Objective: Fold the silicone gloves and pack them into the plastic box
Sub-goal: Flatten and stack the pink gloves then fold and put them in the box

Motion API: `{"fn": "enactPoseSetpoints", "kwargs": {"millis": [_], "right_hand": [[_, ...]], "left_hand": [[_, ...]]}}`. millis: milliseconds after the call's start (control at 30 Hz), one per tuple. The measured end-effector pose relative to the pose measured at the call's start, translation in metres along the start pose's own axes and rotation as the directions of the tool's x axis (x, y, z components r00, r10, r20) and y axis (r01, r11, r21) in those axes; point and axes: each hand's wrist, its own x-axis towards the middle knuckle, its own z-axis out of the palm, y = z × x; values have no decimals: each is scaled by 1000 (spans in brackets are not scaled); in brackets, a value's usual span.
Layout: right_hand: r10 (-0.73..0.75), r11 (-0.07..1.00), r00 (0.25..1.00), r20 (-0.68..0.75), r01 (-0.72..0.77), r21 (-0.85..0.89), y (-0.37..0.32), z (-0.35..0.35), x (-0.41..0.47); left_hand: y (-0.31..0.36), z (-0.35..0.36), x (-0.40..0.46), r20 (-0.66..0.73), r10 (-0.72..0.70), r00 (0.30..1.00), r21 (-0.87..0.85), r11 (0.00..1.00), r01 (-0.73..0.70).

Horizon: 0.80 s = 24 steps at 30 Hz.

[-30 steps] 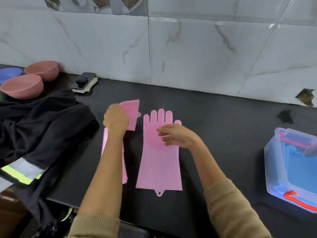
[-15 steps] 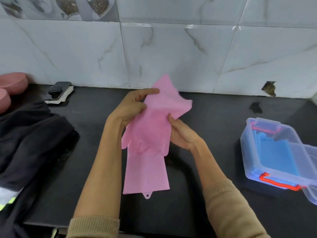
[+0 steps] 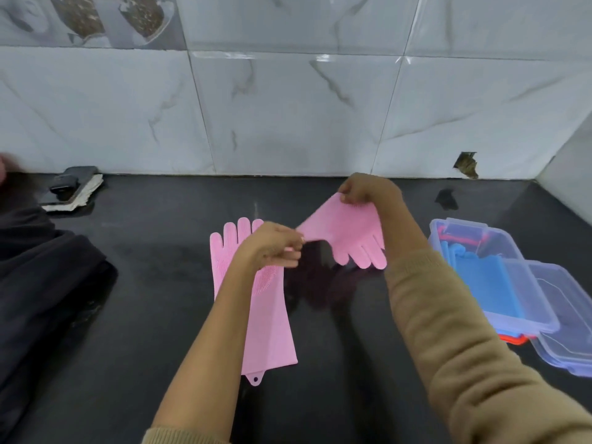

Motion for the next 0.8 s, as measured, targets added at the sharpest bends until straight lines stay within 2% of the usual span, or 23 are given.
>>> {"fn": "enactPoseSetpoints", "kwargs": {"millis": [67,133,200,267,300,367,433,467,500,567,667,733,800], "right_hand": [[-42,992,997,-70,34,-121,-15,22,16],[-107,989,986,-125,93,-118,-25,48,22],[-99,982,963,-250,135,131,-27,71,19],[88,886,907,-413,118,448,-22,84,9],[199,833,872,-447,90,547,-17,88,2],[366,785,857,-364,-74,615,1,93,-10],[474,769,878,-67,-376,517,18,92,-26],[516,751,850,106,-509,421,22,89,-36],[536,741,811,234,-585,328,23,87,-46],[518,753,773,365,-615,233,20,86,-56],[495,755,780,383,-604,254,15,95,-52],[507,755,826,247,-563,336,16,107,-35],[488,788,873,8,-445,425,19,116,-21]], "left_hand": [[-6,0,2,-6,-106,994,249,963,104],[-13,-2,8,-66,-119,991,398,907,136],[-20,-7,16,-147,-55,988,413,904,112],[-26,-12,26,-234,74,969,440,897,38],[-28,-14,31,-247,137,959,464,886,-7],[-29,-13,40,-219,245,944,483,868,-114],[-29,-11,54,-153,341,927,519,827,-219],[-28,-8,61,-112,368,923,547,798,-253],[-26,-6,68,-68,375,925,580,769,-269],[-23,-2,82,6,321,947,695,679,-235],[-19,-2,93,4,214,977,865,489,-111],[-18,-1,91,-20,274,961,897,431,-104],[-16,4,82,-18,371,929,921,369,-129]]}}
